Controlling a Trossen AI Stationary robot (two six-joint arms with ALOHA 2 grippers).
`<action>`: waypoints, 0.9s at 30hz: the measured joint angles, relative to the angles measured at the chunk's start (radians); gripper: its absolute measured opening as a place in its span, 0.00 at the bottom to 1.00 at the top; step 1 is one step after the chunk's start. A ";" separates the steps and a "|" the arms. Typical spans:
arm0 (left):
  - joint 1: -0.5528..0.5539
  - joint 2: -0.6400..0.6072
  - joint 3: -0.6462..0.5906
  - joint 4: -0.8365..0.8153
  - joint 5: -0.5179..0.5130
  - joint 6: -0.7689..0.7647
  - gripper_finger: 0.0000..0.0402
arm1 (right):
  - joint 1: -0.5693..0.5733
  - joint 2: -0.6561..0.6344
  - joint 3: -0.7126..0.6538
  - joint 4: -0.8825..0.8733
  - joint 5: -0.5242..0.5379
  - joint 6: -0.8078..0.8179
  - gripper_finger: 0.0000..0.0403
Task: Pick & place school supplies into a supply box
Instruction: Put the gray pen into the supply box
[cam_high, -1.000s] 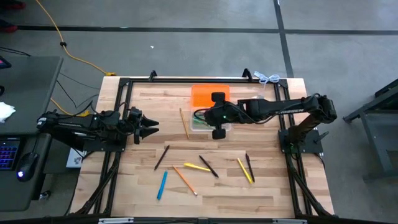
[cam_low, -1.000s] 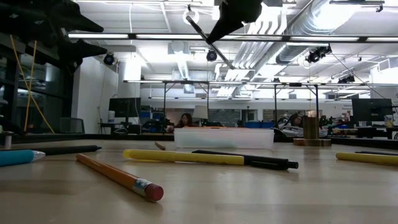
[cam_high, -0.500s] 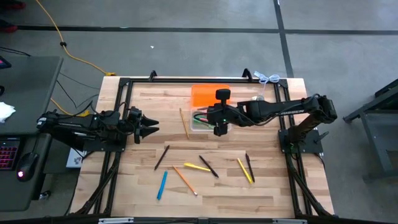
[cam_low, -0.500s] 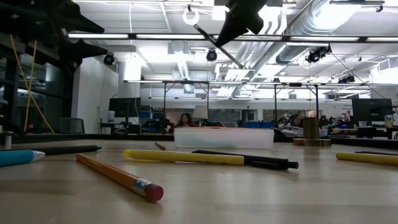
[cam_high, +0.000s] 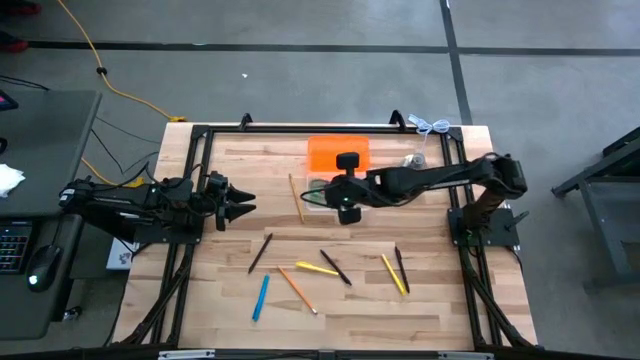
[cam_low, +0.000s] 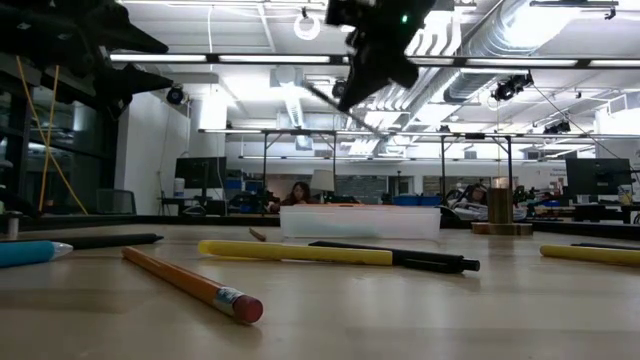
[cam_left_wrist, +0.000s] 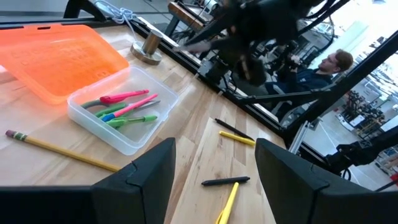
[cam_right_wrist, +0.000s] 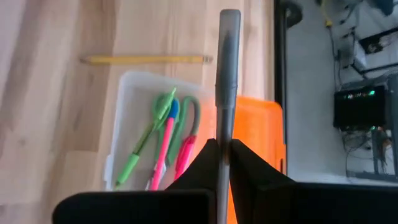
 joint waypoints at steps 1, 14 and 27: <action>0.000 0.000 0.000 0.000 0.000 0.000 0.62 | -0.007 0.014 0.000 -0.003 0.000 -0.003 0.01; 0.000 0.000 0.000 -0.001 0.000 0.001 0.62 | -0.095 0.107 -0.001 -0.021 -0.152 0.000 0.01; 0.000 0.000 0.000 -0.006 0.001 0.005 0.62 | -0.146 0.125 -0.001 -0.039 -0.250 0.009 0.01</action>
